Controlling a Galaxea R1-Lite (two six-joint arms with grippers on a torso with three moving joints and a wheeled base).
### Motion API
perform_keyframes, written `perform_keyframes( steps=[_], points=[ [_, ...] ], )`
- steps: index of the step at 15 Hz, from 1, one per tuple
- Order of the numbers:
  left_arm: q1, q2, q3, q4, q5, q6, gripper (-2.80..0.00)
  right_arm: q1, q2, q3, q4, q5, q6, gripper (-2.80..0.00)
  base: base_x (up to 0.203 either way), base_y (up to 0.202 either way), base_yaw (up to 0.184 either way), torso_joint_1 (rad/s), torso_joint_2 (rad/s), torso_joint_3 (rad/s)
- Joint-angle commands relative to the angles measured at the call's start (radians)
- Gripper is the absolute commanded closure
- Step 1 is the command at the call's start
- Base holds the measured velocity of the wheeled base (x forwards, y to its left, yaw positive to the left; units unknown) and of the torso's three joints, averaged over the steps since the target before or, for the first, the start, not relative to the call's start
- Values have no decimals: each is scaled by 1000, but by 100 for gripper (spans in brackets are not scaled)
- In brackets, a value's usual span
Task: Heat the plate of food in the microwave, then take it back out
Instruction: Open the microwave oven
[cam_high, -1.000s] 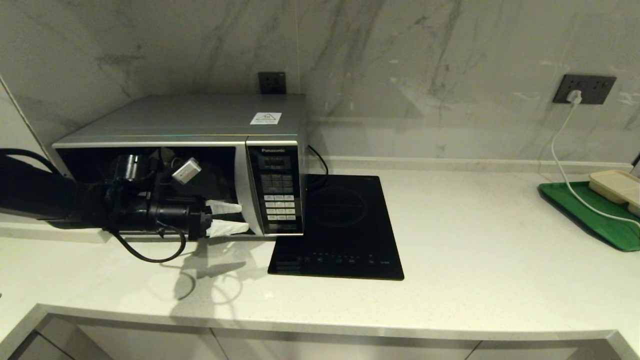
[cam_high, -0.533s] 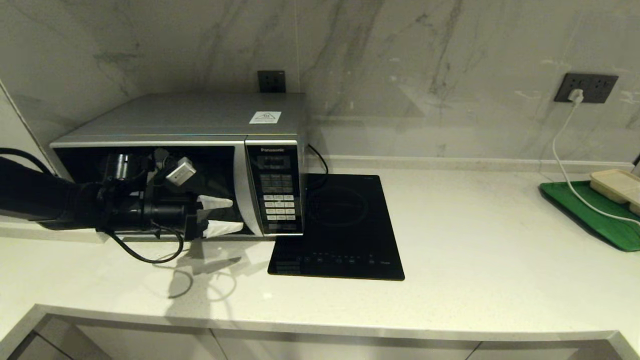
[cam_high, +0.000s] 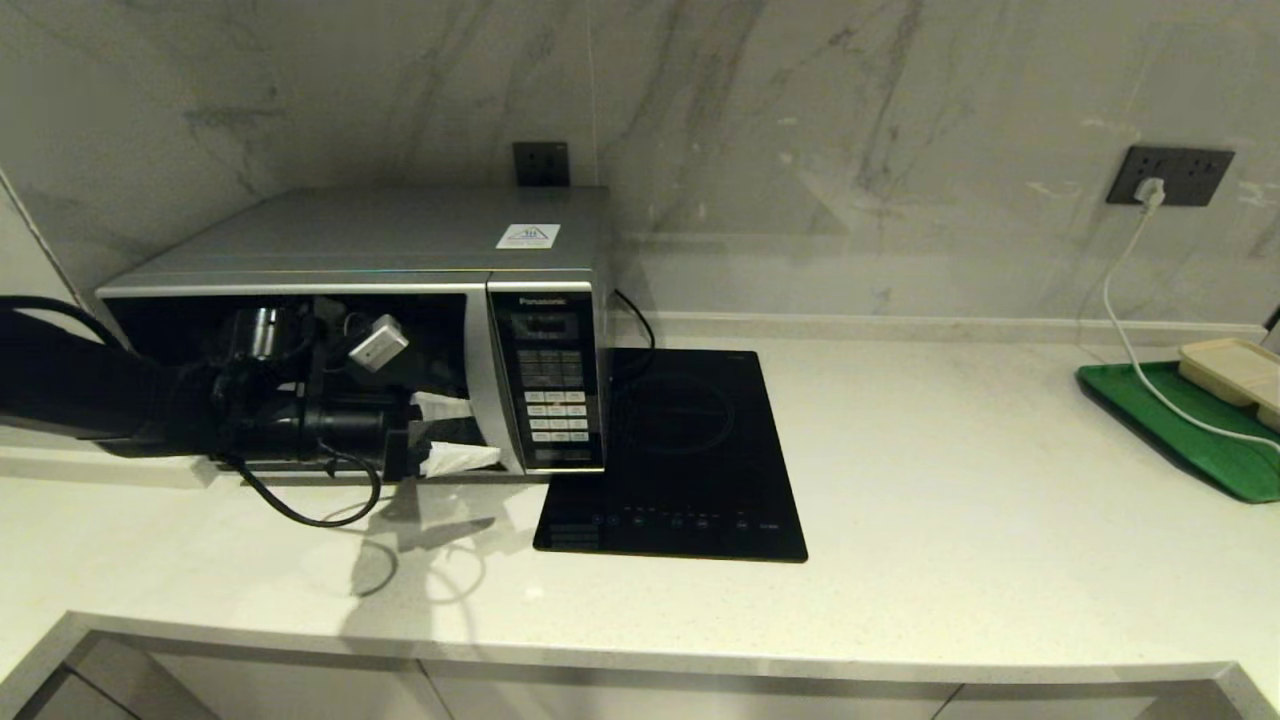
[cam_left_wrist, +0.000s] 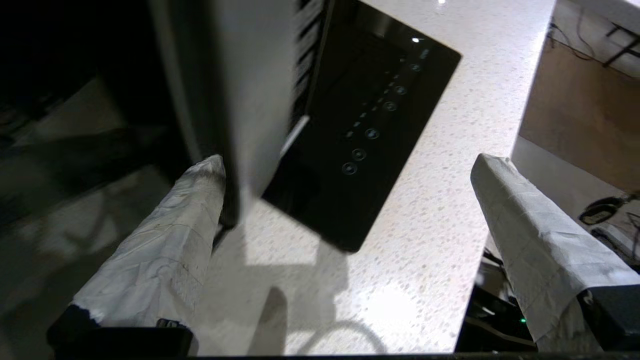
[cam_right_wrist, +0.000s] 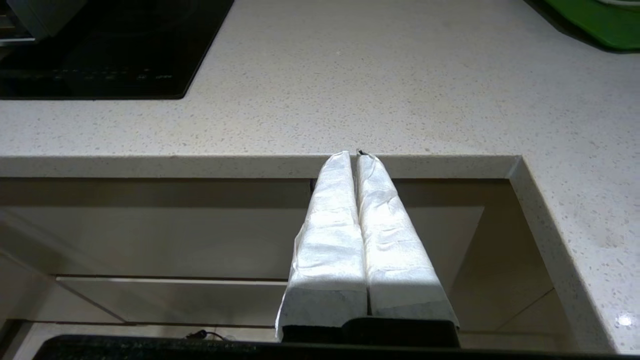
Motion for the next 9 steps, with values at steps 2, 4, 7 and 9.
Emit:
perform_keyframes(
  steps=[2,4,7,9],
  points=[
    [-55,5,-12,-1,-6,-44,-280,0,1,0,1,0,0,0,0,0,0,0,0,0],
    [-71,7,-21,-1,-6,-64,-280,0,1,0,2,0,0,0,0,0,0,0,0,0],
    [-76,12,-23,0,-33,-117,-280,0,1,0,0,0,0,0,0,0,0,0,0,0],
    [-76,13,-25,1,-76,-192,-280,0,1,0,0,0,0,0,0,0,0,0,0,0]
  ],
)
